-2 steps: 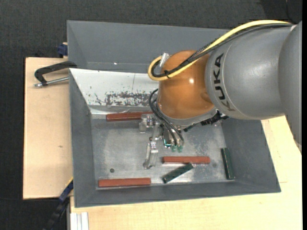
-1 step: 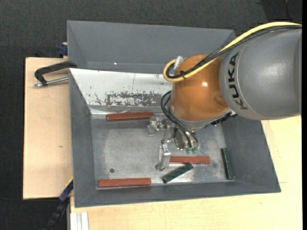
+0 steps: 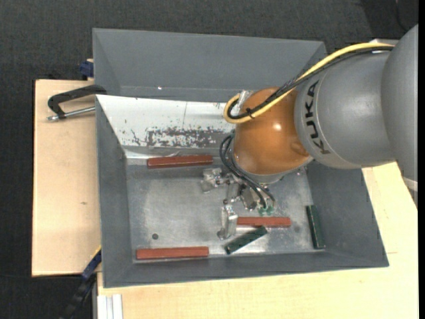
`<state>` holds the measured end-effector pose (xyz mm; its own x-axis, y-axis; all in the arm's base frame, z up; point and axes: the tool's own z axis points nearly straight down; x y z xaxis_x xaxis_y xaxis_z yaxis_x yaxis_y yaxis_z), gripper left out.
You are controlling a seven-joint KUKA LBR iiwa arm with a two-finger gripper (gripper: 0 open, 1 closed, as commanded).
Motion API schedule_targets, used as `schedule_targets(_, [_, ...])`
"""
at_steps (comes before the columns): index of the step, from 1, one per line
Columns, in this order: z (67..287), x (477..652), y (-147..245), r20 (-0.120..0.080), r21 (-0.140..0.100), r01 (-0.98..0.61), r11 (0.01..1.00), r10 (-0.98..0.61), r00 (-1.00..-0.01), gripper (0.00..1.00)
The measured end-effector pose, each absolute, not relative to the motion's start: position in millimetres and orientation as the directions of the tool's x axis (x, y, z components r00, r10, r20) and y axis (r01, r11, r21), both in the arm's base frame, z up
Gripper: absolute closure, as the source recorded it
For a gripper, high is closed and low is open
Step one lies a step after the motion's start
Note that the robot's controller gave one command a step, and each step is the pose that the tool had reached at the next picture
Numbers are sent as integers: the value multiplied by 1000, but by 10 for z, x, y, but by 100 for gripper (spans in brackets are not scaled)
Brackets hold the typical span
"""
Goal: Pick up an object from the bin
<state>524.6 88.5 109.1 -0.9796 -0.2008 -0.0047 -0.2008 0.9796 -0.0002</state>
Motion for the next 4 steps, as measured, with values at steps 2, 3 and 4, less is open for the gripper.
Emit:
schedule_targets(2, [1012, 5136, 154, -2, -2, -334, 942, -334, -942, 0])
schedule_targets(3, [734, 5211, 209, -4, -2, -579, 816, -579, -816, 100])
schedule_targets(4, [735, 5212, 209, -4, -2, -579, 816, -579, -816, 100])
